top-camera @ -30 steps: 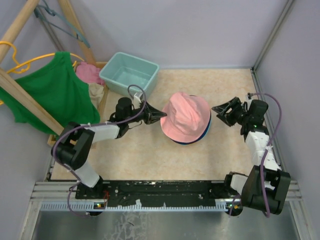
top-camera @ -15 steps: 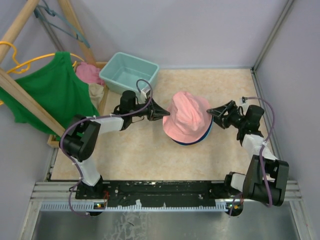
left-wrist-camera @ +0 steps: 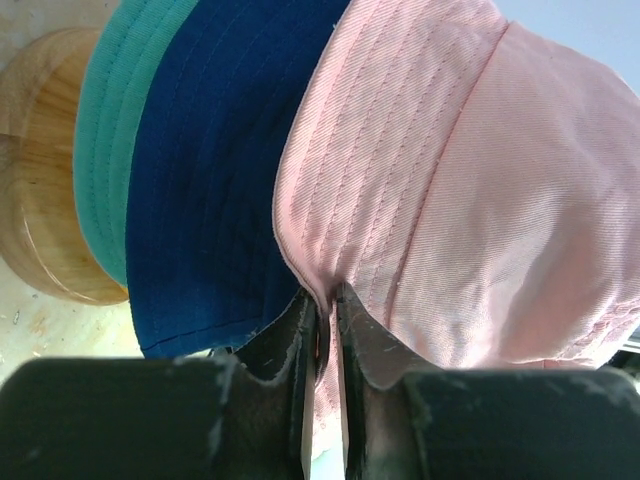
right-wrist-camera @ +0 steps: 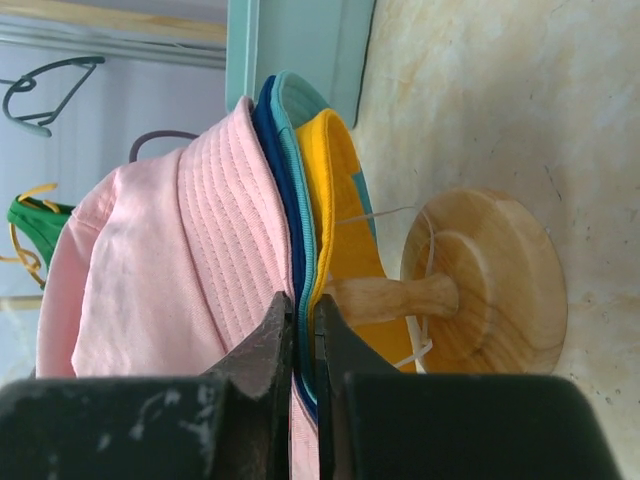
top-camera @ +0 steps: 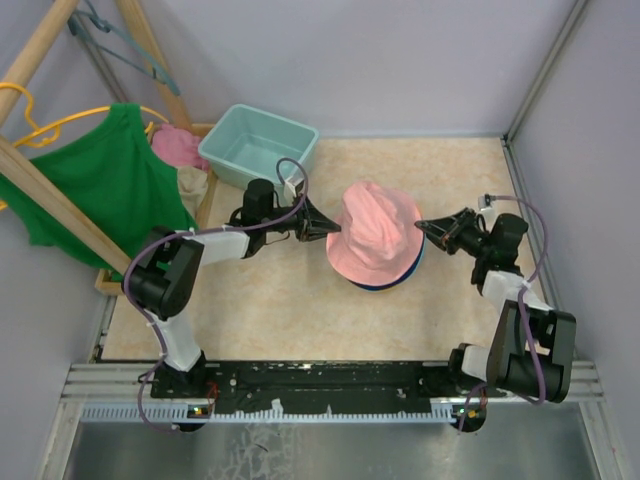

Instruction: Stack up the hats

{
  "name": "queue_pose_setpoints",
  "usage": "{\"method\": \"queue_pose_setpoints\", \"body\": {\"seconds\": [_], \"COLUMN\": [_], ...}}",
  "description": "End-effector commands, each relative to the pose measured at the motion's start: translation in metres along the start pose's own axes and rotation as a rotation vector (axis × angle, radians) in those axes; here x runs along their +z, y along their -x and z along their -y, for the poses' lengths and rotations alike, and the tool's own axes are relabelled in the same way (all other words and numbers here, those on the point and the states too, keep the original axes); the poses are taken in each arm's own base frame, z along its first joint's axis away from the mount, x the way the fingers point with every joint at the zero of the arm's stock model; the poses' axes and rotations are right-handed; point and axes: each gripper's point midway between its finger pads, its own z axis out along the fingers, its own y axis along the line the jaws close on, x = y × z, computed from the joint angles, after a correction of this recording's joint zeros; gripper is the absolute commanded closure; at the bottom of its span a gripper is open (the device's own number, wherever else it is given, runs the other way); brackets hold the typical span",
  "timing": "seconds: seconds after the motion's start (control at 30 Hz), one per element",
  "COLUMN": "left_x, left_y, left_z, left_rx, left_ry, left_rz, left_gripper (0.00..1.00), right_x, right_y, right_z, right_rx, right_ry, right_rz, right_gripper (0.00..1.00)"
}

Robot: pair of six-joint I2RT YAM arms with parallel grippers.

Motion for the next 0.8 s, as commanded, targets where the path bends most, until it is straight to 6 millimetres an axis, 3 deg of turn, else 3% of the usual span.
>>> {"method": "queue_pose_setpoints", "body": {"seconds": [0.0,0.23,0.77], "left_x": [0.002,-0.008,-0.027], "left_y": [-0.002,-0.013,-0.052], "left_z": [0.0,-0.013,-0.074], "left_rx": [0.032,0.014,0.02], "left_ry": [-0.014,-0.002,0.092], "left_rz": [-0.014,0.008,0.014], "left_gripper": [0.83,0.87,0.95], "right_x": [-0.002,-0.006,-0.006], "right_y": [-0.001,-0.007,-0.012], "right_z": [0.007,0.042,0.066], "right_rx": [-0.019,0.032,0.045], "right_ry": [0.001,-0.079,-0.14], "right_rz": [0.002,0.016,0.024], "right_gripper": [1.0,1.0,1.0]}}
